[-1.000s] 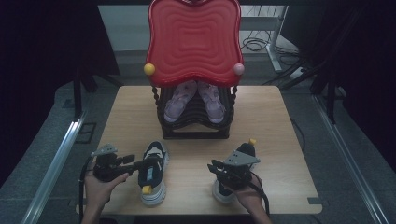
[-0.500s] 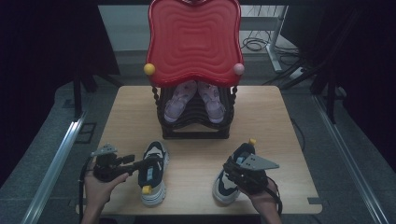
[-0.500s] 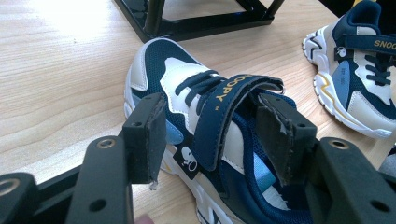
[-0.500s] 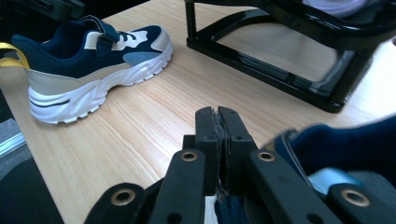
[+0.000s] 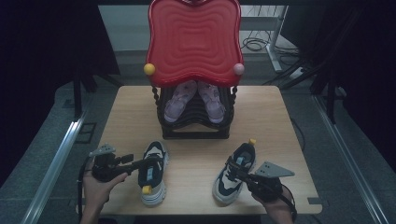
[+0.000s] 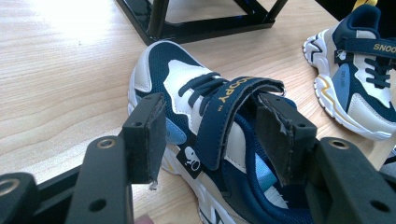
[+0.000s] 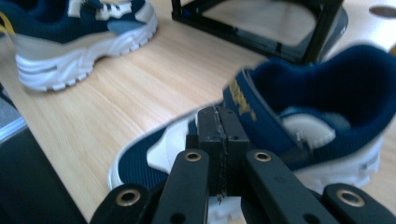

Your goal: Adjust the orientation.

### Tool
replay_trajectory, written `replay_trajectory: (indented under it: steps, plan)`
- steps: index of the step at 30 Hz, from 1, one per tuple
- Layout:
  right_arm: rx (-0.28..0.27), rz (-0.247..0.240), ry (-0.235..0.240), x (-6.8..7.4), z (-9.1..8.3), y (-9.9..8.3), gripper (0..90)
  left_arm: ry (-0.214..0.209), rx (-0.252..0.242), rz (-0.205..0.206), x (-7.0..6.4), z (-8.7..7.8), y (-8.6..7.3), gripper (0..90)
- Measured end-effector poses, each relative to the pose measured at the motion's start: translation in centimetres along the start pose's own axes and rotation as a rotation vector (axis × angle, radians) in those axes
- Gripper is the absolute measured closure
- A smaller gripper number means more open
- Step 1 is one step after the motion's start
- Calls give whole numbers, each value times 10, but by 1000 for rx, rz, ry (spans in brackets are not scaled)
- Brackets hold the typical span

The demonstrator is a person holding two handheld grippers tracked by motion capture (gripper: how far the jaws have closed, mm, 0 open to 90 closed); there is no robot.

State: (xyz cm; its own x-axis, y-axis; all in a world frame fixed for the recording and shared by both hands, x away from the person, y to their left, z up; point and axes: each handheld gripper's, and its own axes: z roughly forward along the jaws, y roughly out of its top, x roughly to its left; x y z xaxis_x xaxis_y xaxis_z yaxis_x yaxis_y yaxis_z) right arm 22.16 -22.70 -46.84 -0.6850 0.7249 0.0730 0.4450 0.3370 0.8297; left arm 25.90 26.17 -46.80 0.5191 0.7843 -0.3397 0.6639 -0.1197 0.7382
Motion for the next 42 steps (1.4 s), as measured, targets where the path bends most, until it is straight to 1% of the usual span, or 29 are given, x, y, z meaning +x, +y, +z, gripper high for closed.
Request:
replay_trajectory:
  steps: [3, 5, 7, 14, 19, 22, 31, 36, 42]
  plan:
    - [31, -1, 5, -3, -1, -9, 899, 3, -3, 0, 0, 0, 0, 439]
    - [60, -22, 9, -4, -1, -16, 899, 4, -1, -2, 0, 0, 0, 439]
    - [85, -25, 12, -5, -1, -21, 899, 4, 1, -3, 1, 0, 0, 439]
    - [136, -20, 35, -7, 1, -32, 899, 5, 5, -1, 0, 1, 0, 439]
    - [172, -37, 65, -6, 8, -37, 899, 4, 7, -1, 0, 2, 0, 439]
    - [171, -35, 78, -5, 11, -38, 899, 4, 9, 0, -1, 3, 0, 439]
    - [166, -36, 85, 0, 18, -35, 899, 4, 12, 1, -1, 4, 0, 439]
    - [169, -52, 88, 6, 25, -30, 899, 3, 11, 2, -1, 3, 0, 439]
    - [178, -84, 88, 14, 38, -22, 899, 6, 5, -2, 0, 1, -1, 439]
